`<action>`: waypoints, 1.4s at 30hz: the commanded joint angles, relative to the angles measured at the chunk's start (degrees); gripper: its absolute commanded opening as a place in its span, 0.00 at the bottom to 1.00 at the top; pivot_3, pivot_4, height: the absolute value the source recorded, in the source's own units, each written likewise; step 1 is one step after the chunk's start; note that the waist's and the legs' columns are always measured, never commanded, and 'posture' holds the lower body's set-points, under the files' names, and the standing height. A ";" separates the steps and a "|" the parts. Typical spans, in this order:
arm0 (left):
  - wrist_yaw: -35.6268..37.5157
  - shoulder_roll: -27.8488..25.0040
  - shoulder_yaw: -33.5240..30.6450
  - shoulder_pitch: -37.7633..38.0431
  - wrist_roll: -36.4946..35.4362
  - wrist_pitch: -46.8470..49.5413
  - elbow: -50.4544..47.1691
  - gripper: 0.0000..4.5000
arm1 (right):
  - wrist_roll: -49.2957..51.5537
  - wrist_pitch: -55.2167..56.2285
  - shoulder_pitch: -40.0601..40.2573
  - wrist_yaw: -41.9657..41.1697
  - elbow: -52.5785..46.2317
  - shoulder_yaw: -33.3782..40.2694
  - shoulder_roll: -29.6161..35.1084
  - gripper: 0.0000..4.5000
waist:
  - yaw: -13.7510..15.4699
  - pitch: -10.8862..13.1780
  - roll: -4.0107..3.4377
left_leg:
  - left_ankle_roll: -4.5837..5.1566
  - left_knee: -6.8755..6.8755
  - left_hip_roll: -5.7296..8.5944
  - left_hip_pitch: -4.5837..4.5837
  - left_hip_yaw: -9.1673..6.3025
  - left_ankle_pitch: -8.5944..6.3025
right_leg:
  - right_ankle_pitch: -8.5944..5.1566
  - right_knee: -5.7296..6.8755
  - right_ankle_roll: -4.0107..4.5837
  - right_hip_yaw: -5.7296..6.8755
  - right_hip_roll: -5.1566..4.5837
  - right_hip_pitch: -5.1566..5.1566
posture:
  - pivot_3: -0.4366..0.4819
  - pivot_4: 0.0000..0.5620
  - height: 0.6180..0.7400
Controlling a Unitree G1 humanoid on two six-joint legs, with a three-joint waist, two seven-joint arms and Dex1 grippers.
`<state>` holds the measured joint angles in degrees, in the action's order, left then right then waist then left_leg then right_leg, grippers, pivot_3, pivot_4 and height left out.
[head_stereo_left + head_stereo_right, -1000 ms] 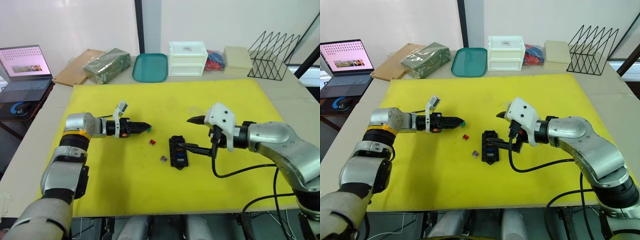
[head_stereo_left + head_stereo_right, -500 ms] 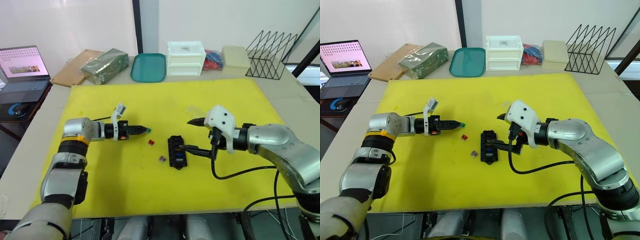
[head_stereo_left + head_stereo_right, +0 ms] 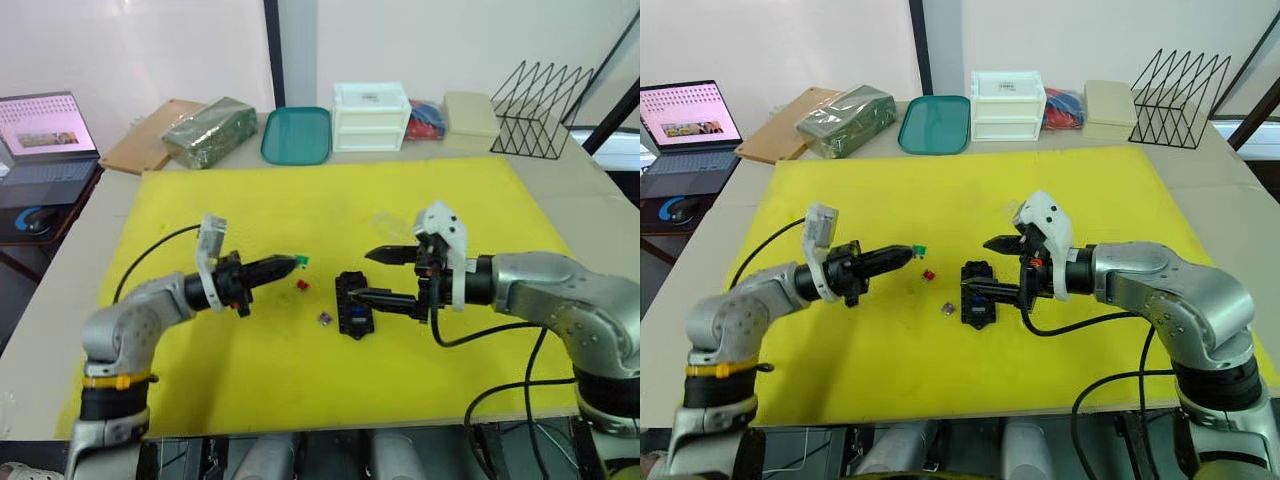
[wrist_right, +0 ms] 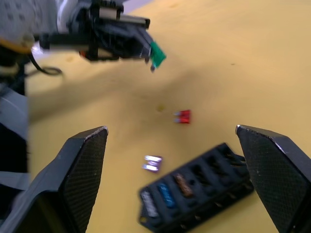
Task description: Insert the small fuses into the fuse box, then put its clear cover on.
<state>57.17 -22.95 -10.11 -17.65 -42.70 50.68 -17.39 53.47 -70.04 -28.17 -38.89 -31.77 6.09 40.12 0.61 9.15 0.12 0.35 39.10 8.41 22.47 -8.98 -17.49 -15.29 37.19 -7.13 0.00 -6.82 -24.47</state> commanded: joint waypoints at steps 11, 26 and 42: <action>1.81 -5.63 9.11 2.05 -1.00 -5.39 -7.35 0.00 | 12.84 -6.67 -4.13 4.14 -0.14 1.39 0.73 0.90 | 0.15 -0.01 -0.01 | 0.00 -0.01 0.00 -0.02 0.01 0.00 | 0.00 -0.02 0.00 0.00 0.00 0.02 | 0.48 0.27 1.00; 0.76 -5.05 10.98 -0.58 -2.03 -6.40 -6.04 0.00 | 13.48 -5.77 -5.15 6.55 0.50 -1.76 -0.08 0.48 | 0.13 -0.01 -0.01 | 0.00 -0.02 0.00 -0.02 0.01 0.00 | 0.00 -0.01 0.00 0.00 0.01 0.02 | 0.48 0.27 1.00; -0.32 -5.16 11.42 -0.83 -2.32 -7.30 -5.51 0.00 | 13.00 -4.71 -6.31 6.61 1.19 -3.47 0.04 0.12 | 0.14 -0.01 -0.01 | 0.00 -0.02 0.00 -0.02 0.01 0.00 | 0.00 -0.02 0.00 0.00 0.01 0.01 | 0.48 0.27 1.00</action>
<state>57.07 -28.02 1.37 -17.75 -44.36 44.43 -22.22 65.79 -75.76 -32.92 -32.15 -30.02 2.22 40.21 0.75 9.15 0.11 0.36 39.08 8.41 22.45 -8.97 -17.49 -15.29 37.17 -7.13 0.00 -6.81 -24.46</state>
